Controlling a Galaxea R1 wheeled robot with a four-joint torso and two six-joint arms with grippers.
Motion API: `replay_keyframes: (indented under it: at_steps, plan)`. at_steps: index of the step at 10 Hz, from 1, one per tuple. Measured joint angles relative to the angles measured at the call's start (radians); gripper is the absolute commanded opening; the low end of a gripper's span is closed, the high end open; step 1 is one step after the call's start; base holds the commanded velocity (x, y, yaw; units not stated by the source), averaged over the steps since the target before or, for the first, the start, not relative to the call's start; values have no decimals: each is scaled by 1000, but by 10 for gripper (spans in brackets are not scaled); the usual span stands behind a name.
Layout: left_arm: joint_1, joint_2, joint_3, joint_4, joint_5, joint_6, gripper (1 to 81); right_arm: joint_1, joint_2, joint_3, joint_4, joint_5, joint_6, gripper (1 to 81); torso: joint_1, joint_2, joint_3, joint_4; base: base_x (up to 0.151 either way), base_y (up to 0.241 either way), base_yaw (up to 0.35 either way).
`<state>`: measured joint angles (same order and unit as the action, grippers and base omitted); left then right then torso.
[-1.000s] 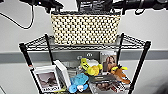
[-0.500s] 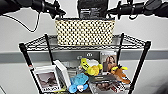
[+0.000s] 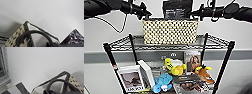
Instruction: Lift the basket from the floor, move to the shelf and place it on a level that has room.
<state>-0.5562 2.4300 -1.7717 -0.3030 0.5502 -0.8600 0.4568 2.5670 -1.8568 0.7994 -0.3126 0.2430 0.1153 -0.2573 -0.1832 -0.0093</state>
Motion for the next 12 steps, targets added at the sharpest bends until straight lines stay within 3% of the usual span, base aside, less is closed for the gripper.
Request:
replay_keyframes:
  at_steps: [1, 2, 6, 7, 12]
  plan:
    - [0, 0, 1, 0, -1, 0, 10, 0, -1, 0, 0, 0, 0, 10, 0, 0, 0, 0, 0, 0, 0]
    - [1, -1, 6, 2, 2, 9, 811, 0, -3, 1, 0, 1, 0, 10, 0, 0, 0, 0, 0, 0, 0]
    - [0, -25, 44, 3, -19, 14, 811, 0, -52, 66, 0, 16, 0, 10, 0, 0, 0, 0, 0, 0, 0]
    - [0, -29, 51, 3, -22, 14, 811, 1, -58, 76, 3, 17, 6, 811, 0, 0, 0, 0, 0, 0, 0]
    - [-6, -51, 78, 2, -20, 14, 811, 3, -68, 94, -4, 17, -10, 811, 0, 0, 0, 0, 0, 0, 0]
